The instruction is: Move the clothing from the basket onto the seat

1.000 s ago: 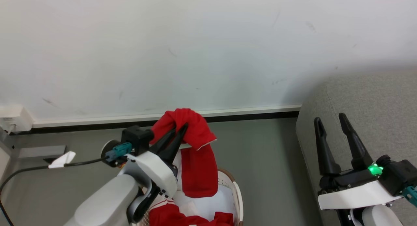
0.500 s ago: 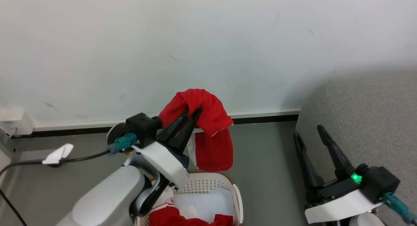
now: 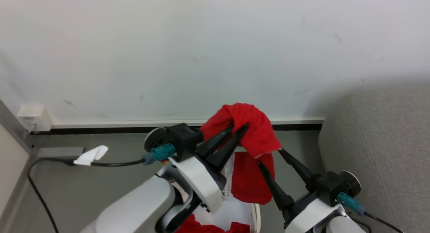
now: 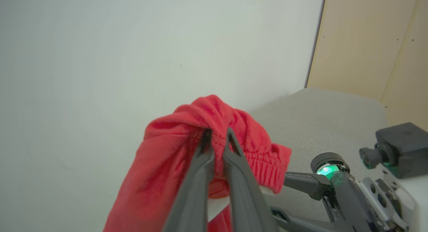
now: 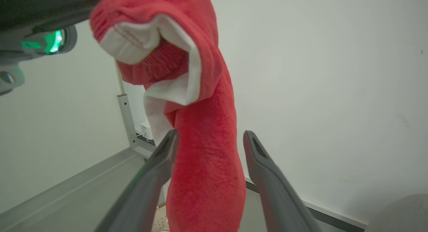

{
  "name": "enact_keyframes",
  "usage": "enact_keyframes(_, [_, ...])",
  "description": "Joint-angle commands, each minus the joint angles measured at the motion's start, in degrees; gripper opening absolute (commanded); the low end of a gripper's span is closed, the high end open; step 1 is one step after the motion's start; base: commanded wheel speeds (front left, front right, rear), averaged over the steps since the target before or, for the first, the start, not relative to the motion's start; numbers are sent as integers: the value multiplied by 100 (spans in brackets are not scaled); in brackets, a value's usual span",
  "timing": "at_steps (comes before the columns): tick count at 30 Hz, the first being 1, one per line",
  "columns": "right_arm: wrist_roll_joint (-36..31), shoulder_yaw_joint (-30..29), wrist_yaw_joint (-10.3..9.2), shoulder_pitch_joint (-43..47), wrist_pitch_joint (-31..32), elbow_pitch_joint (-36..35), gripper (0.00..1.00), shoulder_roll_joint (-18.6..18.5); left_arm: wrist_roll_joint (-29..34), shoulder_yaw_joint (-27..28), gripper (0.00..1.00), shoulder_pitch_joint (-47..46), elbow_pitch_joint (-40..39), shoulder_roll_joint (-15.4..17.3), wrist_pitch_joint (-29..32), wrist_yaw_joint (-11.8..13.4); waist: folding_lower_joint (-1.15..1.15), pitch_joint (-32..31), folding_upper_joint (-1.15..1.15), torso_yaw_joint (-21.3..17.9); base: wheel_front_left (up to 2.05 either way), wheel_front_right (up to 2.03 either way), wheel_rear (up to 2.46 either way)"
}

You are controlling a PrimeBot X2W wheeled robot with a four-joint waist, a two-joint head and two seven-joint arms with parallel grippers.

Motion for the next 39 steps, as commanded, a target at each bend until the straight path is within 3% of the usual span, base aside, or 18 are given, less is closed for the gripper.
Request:
enact_keyframes(1, [-13,51,-12,-117,-20,125,100,9,57,-34,0,-25,-33,-13,36,-27,0,-22,0,83,0,0,0])
enact_keyframes(9, [-168,239,-12,-669,-20,1038,100,2,46,-327,0,30,-189,-211,168,-153,0,-75,0,446,0,0,0])
enact_keyframes(19, [-13,701,-12,-1089,-21,1623,100,13,2,-643,0,101,-297,-406,280,-314,0,-116,0,891,0,0,0])
enact_keyframes(20, [24,715,-12,-1105,-20,1658,77,-1,-8,-653,0,101,-289,-416,289,-313,0,-118,0,924,0,0,0])
enact_keyframes(21, [57,735,-12,-1110,-20,1690,27,-6,-19,-652,0,105,-278,-419,285,-304,0,-120,0,951,0,0,0])
enact_keyframes(22, [91,755,-12,-1122,-20,1708,0,-10,-24,-643,0,110,-269,-414,272,-292,0,-121,0,968,0,0,0])
enact_keyframes(32, [229,464,-12,-978,-21,1407,0,-117,-117,-503,0,169,-98,-265,157,-196,0,-49,0,919,0,0,0])
enact_keyframes(39, [415,-126,-12,-652,-21,911,0,-98,-198,-479,0,365,91,-123,59,-146,0,-4,0,742,0,0,0])
